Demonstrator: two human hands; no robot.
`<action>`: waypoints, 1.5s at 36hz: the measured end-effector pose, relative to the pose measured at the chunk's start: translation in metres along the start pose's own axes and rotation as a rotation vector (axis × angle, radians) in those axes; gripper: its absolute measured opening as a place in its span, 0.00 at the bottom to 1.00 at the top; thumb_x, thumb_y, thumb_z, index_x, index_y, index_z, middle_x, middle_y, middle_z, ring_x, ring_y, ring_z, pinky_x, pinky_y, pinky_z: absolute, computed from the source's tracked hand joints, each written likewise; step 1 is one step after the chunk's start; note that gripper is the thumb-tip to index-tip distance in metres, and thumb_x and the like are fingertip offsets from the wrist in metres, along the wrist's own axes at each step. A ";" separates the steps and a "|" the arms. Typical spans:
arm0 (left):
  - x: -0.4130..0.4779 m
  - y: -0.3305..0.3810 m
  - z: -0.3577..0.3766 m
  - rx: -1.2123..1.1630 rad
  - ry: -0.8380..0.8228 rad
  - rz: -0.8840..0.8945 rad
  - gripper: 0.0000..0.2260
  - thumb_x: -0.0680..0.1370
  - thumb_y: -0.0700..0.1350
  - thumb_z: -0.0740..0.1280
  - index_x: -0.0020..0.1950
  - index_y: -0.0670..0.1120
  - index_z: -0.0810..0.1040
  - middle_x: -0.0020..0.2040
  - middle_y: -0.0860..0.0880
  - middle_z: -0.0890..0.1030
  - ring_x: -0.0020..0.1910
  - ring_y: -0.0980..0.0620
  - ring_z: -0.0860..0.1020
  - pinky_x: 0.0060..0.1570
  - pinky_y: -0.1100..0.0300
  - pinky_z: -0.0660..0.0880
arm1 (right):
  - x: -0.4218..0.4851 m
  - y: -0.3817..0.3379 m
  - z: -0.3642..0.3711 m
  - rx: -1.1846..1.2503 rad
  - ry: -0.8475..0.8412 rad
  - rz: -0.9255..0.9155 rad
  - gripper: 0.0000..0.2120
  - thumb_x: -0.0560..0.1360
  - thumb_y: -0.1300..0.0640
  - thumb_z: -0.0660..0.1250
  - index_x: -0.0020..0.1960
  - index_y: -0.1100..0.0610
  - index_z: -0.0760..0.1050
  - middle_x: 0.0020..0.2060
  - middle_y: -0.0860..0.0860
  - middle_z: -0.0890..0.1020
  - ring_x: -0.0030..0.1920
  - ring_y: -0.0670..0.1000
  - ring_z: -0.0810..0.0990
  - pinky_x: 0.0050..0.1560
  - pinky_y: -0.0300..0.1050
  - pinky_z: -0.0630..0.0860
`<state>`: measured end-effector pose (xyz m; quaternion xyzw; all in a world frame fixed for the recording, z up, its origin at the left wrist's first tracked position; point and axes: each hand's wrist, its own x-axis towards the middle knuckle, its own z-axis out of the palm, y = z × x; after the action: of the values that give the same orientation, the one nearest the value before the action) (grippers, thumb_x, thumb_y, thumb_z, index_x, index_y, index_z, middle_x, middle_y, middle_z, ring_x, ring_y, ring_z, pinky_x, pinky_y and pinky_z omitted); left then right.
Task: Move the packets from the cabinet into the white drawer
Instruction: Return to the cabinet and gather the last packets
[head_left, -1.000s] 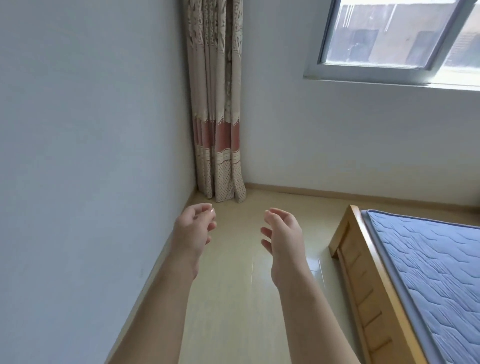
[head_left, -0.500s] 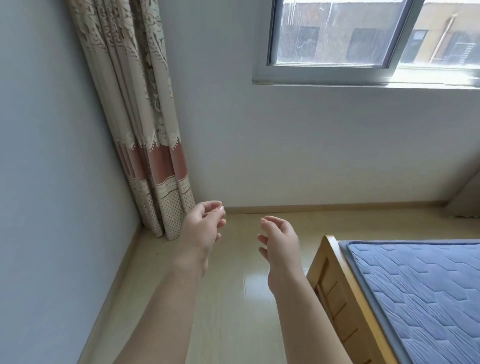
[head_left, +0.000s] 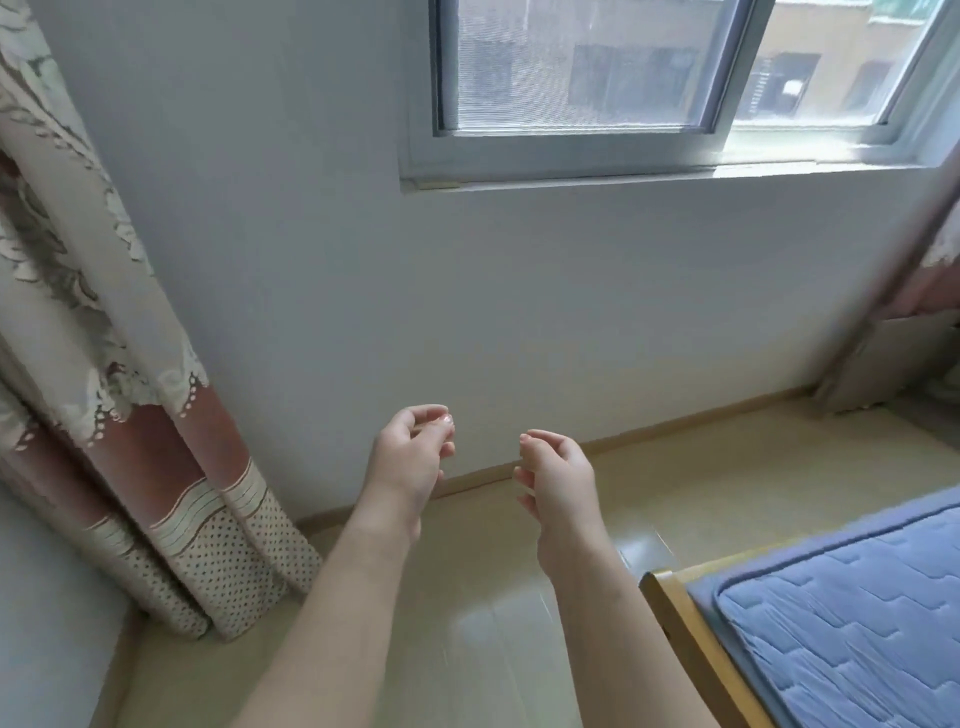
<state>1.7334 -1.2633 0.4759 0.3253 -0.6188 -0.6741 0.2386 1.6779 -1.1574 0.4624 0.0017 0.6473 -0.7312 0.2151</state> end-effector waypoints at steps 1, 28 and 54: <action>0.020 0.005 0.006 0.009 -0.023 0.002 0.06 0.80 0.42 0.62 0.45 0.52 0.74 0.44 0.51 0.77 0.43 0.54 0.75 0.41 0.60 0.70 | 0.018 -0.008 0.006 0.011 0.019 -0.008 0.07 0.78 0.58 0.62 0.55 0.55 0.73 0.44 0.47 0.75 0.43 0.46 0.74 0.47 0.41 0.69; 0.380 0.058 0.400 0.125 -0.551 -0.024 0.05 0.79 0.43 0.62 0.48 0.52 0.75 0.50 0.50 0.79 0.44 0.56 0.78 0.46 0.59 0.73 | 0.459 -0.164 -0.140 0.150 0.500 -0.098 0.04 0.78 0.57 0.62 0.52 0.54 0.73 0.43 0.47 0.75 0.43 0.48 0.74 0.43 0.40 0.70; 0.564 0.032 0.864 0.317 -1.158 -0.109 0.05 0.78 0.43 0.63 0.51 0.52 0.76 0.48 0.52 0.78 0.44 0.57 0.77 0.49 0.60 0.72 | 0.777 -0.265 -0.407 0.329 1.090 -0.030 0.03 0.78 0.57 0.61 0.51 0.53 0.73 0.47 0.48 0.76 0.45 0.50 0.74 0.43 0.41 0.71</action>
<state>0.7165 -1.0890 0.4460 -0.0319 -0.7235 -0.6524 -0.2233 0.7771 -0.9965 0.4286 0.4028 0.5425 -0.7188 -0.1635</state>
